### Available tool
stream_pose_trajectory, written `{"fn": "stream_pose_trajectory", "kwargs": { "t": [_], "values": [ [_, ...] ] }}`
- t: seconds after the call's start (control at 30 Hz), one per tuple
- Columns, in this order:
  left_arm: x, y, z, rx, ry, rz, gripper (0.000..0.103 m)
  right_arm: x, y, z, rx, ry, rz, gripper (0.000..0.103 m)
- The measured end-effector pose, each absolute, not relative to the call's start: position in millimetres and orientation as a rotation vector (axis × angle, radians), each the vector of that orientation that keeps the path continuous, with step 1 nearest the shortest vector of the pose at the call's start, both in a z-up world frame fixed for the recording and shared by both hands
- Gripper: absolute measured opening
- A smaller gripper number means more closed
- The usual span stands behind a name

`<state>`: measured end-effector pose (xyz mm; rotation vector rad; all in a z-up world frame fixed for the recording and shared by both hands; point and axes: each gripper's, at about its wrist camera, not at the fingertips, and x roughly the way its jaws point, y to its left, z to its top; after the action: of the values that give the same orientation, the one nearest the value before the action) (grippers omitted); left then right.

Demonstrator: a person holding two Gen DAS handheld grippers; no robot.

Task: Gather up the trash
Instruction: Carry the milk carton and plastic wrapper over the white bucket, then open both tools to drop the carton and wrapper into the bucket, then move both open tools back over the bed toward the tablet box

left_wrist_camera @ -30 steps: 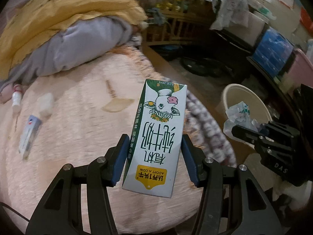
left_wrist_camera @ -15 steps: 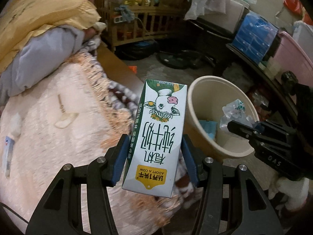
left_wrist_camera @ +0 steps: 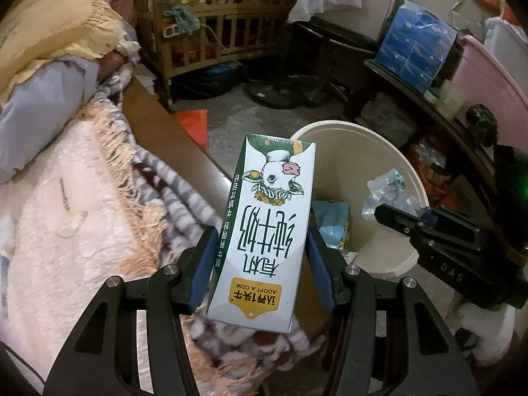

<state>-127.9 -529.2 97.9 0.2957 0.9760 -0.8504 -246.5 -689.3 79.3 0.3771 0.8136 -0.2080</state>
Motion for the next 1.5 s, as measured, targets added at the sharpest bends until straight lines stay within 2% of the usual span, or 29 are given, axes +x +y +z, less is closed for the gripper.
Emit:
{"fn": "stream_pose_trajectory", "kwargs": {
  "t": [0.63, 0.67, 0.77, 0.83, 1.37, 1.43, 1.5],
  "values": [
    [-127, -595, 76, 0.215, 1.071, -0.973, 0.053, -259, -733, 60, 0.465, 0.858, -0.337, 0.02],
    [-127, -597, 76, 0.208, 1.073, -0.98, 0.053, -260, -734, 60, 0.468, 0.856, -0.342, 0.022],
    [-126, -600, 80, 0.163, 1.066, -1.021, 0.054, -261, -737, 60, 0.478, 0.852, -0.357, 0.04],
    [-125, -600, 82, 0.161, 1.064, -1.029, 0.057, -260, -736, 61, 0.474, 0.85, -0.368, 0.041],
    [-103, -516, 92, 0.215, 0.976, -0.826, 0.059, -242, -703, 65, 0.416, 0.836, -0.266, 0.042],
    [-99, -498, 92, 0.228, 0.959, -0.793, 0.059, -236, -692, 67, 0.393, 0.832, -0.238, 0.043],
    [-94, -481, 92, 0.24, 0.94, -0.761, 0.059, -229, -678, 70, 0.372, 0.833, -0.209, 0.05]
  ]
}}
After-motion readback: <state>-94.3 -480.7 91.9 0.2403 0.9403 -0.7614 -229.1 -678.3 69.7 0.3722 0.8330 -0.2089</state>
